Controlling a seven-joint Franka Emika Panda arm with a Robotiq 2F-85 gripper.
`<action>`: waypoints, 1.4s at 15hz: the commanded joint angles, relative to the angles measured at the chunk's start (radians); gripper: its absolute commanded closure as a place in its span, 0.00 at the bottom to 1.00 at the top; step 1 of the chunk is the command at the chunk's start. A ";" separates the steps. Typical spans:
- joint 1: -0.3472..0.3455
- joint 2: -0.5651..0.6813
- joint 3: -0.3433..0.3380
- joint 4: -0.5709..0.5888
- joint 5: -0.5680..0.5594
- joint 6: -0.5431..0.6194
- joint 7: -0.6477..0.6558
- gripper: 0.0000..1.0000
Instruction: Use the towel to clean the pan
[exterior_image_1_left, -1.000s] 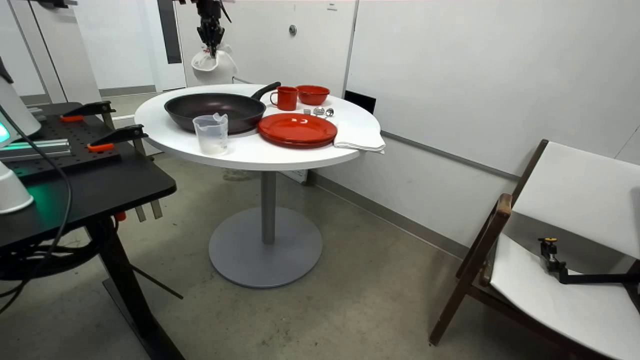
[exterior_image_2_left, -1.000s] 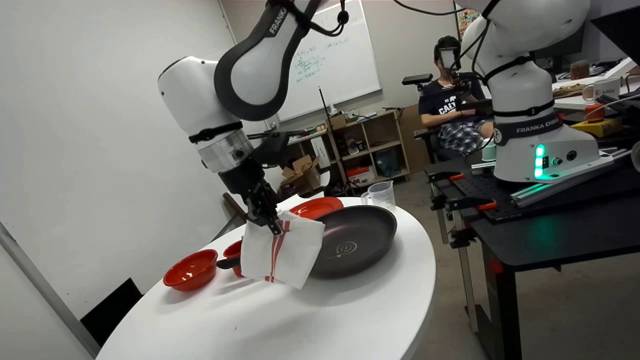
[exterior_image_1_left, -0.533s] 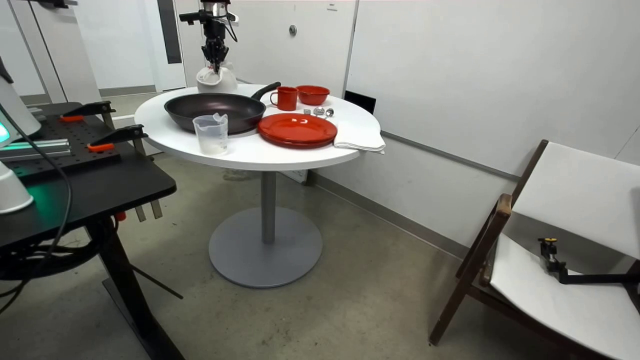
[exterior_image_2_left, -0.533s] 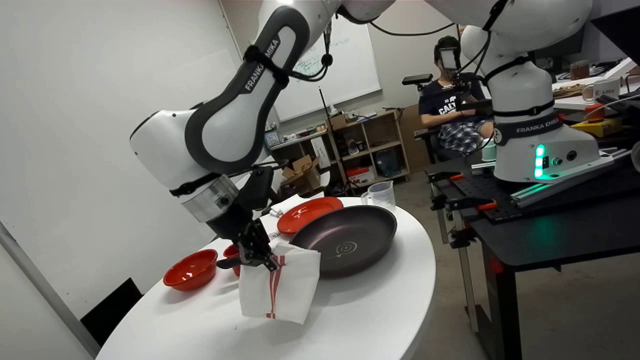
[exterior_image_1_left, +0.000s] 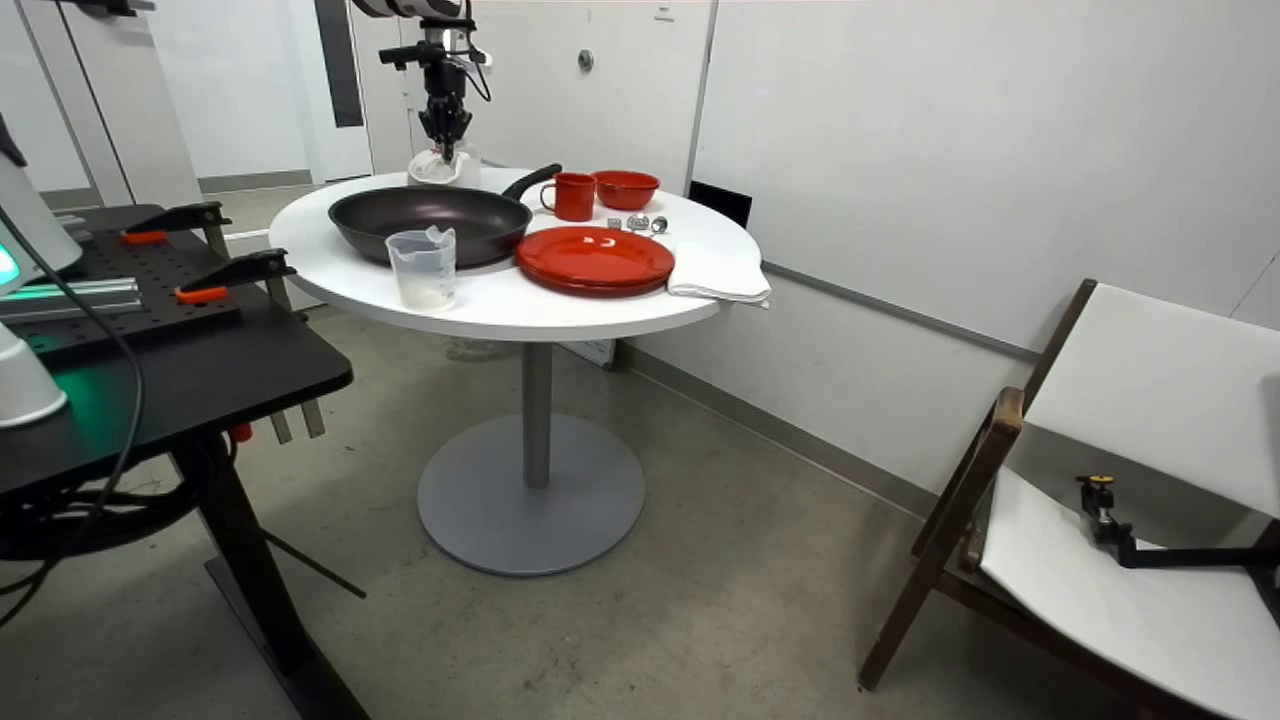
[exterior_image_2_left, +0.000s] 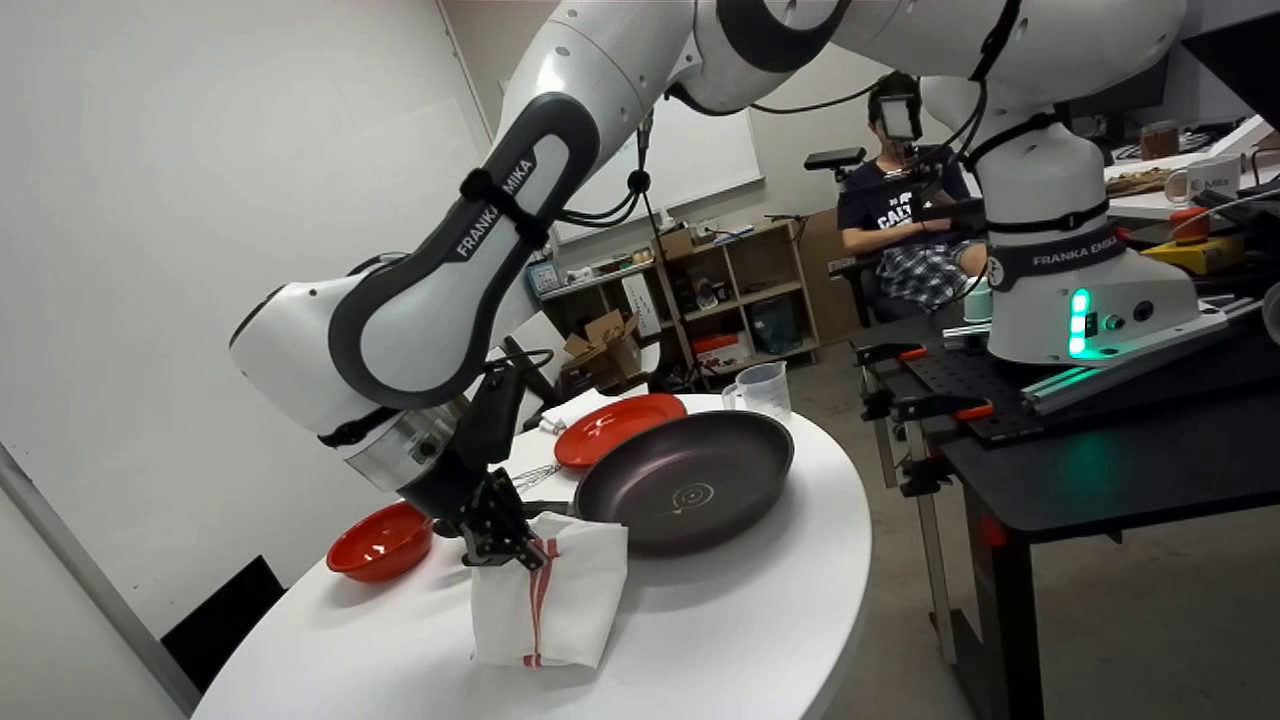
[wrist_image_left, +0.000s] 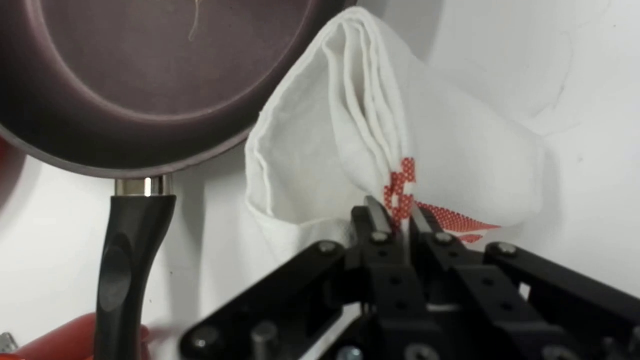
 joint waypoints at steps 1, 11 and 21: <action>-0.007 0.101 0.004 0.164 0.045 -0.072 -0.026 0.95; -0.023 0.223 0.018 0.354 0.150 -0.030 -0.034 0.95; -0.065 0.381 0.012 0.488 0.182 -0.062 -0.016 0.58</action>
